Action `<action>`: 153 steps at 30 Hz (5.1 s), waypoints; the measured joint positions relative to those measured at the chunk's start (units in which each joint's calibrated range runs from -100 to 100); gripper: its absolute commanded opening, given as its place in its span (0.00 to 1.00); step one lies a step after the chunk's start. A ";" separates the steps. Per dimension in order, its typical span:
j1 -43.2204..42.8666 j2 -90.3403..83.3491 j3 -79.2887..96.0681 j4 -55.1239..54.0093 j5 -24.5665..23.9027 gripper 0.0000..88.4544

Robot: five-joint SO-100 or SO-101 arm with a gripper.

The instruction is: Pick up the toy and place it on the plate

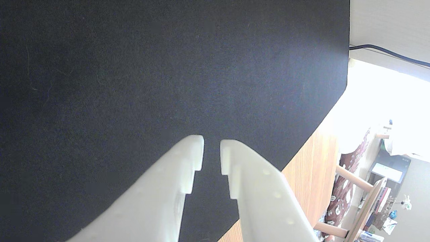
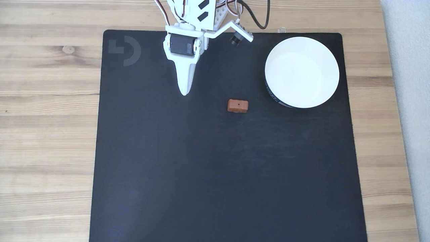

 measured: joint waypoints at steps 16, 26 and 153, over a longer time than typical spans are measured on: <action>0.00 0.00 0.00 0.00 0.00 0.03; 0.00 0.00 0.00 0.00 0.00 0.03; -6.58 34.55 -27.21 0.51 0.00 0.03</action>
